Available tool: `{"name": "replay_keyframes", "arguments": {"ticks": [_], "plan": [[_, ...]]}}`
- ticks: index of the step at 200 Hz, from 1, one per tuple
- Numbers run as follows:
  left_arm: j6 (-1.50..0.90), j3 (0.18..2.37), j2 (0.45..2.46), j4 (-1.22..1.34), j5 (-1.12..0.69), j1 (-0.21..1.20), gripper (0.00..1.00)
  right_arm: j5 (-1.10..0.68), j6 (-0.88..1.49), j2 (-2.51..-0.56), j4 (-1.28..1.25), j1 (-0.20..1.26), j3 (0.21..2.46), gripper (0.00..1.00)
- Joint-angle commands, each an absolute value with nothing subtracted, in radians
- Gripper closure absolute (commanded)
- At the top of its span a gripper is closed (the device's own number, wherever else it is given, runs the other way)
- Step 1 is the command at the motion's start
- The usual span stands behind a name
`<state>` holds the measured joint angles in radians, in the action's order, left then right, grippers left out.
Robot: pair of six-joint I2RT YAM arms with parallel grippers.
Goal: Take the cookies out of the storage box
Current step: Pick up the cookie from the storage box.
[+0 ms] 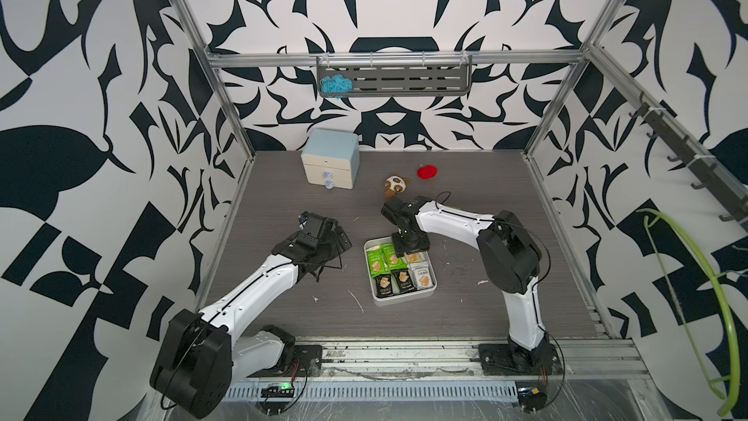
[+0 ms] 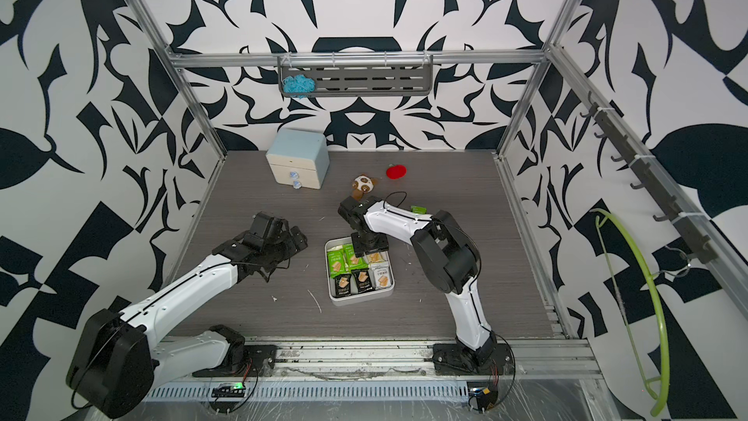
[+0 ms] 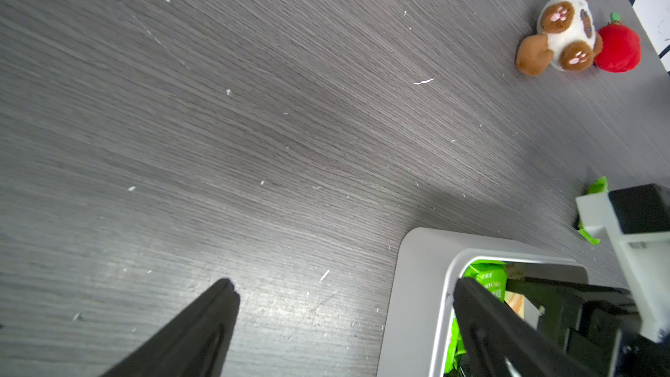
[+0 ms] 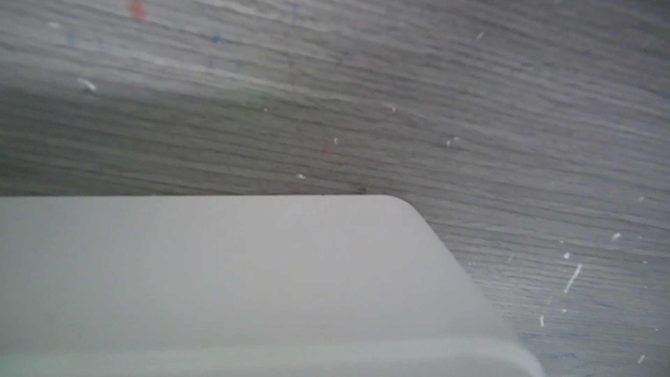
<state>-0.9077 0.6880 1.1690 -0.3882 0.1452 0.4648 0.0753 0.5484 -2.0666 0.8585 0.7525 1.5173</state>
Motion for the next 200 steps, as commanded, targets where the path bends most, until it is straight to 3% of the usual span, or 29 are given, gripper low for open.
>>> {"name": "replay_keyframes", "arguments": {"ticks": [1,54,114,200], "plan": [[-0.89,0.709,1.162,-0.416,0.145,0.462,0.01,0.109,0.555,-2.059,0.877,0.747,1.513,0.42],[-0.887,0.713,1.168,-0.413,0.141,0.461,0.01,0.111,0.555,-2.07,0.87,0.747,1.509,0.45],[-0.889,0.709,1.174,-0.404,0.136,0.462,0.01,0.146,0.56,-2.004,0.889,0.747,1.518,0.59],[-0.894,0.694,1.153,-0.392,0.113,0.461,0.01,0.077,0.575,-1.918,0.913,0.747,1.517,0.6]]}}
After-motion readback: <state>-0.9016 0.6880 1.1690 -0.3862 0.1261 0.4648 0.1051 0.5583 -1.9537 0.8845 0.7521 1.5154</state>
